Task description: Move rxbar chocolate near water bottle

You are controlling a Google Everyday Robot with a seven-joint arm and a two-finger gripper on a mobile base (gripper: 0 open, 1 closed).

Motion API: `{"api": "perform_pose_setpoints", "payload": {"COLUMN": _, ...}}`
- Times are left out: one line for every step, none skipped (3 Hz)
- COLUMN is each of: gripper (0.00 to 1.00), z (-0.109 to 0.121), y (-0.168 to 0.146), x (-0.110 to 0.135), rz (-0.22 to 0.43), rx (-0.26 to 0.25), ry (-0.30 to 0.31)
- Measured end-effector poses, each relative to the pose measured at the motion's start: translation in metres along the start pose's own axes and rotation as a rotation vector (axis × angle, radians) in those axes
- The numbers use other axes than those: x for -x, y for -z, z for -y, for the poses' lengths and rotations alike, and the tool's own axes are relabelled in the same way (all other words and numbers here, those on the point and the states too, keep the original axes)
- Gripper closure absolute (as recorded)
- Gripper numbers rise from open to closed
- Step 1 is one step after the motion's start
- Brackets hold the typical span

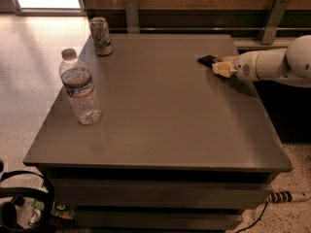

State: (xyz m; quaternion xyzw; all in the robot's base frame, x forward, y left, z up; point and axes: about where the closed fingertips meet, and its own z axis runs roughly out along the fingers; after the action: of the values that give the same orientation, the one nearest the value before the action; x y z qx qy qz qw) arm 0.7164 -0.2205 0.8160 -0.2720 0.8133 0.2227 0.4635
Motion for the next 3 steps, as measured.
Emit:
{"api": "perform_pose_setpoints", "payload": {"gripper": 1.0, "z": 0.0, "y": 0.0001, "x": 0.0001, "rz": 0.0, "rx": 0.0, "ry": 0.0}}
{"api": "perform_pose_setpoints", "payload": {"gripper": 1.0, "z": -0.0001, "y": 0.0003, "x": 0.0002, "rz": 0.0, "rx": 0.0, "ry": 0.0}}
{"api": "perform_pose_setpoints", "payload": {"gripper": 1.0, "z": -0.0001, "y": 0.0003, "x": 0.0002, "rz": 0.0, "rx": 0.0, "ry": 0.0}}
